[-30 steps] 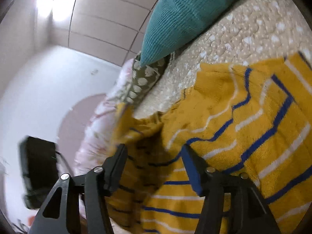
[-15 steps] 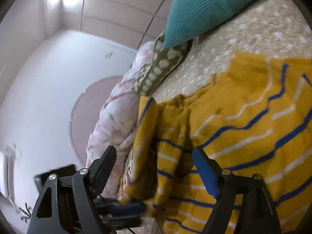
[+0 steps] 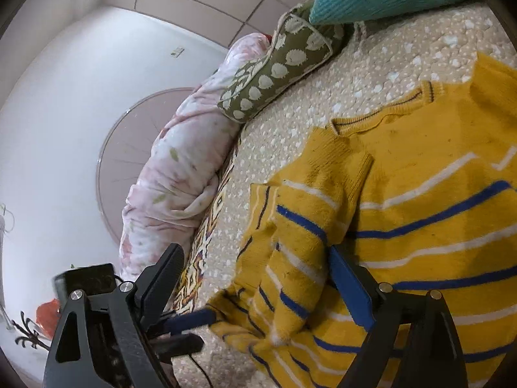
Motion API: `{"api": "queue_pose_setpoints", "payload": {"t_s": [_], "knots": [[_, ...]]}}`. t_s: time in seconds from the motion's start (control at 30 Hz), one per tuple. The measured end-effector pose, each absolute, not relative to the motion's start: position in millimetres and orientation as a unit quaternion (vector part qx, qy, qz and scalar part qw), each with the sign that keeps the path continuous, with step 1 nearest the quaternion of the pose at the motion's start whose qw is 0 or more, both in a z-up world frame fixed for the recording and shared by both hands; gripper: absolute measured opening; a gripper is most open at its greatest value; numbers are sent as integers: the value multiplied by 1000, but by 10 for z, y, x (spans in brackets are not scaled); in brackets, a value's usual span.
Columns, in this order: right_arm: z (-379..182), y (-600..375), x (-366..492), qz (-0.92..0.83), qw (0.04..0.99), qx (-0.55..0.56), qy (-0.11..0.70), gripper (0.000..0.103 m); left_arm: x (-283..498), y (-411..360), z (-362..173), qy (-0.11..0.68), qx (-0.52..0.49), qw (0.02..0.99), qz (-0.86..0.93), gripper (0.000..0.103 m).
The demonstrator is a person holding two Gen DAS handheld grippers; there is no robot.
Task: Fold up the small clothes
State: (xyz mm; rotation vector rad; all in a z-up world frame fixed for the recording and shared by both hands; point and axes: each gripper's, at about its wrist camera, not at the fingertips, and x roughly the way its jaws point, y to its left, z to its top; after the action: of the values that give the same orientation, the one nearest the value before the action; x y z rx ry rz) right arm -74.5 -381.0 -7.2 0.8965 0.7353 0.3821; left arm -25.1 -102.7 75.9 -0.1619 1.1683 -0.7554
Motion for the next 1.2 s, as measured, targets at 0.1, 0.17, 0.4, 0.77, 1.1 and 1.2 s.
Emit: {"api": "queue_pose_setpoints", "payload": {"t_s": [0.1, 0.17, 0.4, 0.77, 1.1, 1.2], "knots": [[-104, -3871, -784, 163, 811, 433, 358, 93, -109, -785, 719, 534, -77, 782, -311, 53], [-129, -3920, -849, 158, 815, 432, 354, 93, 22, -661, 636, 537, -94, 790, -280, 75], [-149, -4016, -941, 157, 818, 431, 348, 93, 413, -818, 66, 595, -168, 744, -254, 80], [-199, -4051, -911, 186, 805, 460, 326, 94, -449, -1685, 736, 477, -51, 745, -464, 32], [-221, -4138, -851, 219, 780, 487, 327, 96, -626, -1876, 446, 518, -48, 699, -491, 32], [-180, -4039, -821, 225, 789, 457, 343, 97, -654, -1885, 425, 516, -33, 701, -491, 32]]}}
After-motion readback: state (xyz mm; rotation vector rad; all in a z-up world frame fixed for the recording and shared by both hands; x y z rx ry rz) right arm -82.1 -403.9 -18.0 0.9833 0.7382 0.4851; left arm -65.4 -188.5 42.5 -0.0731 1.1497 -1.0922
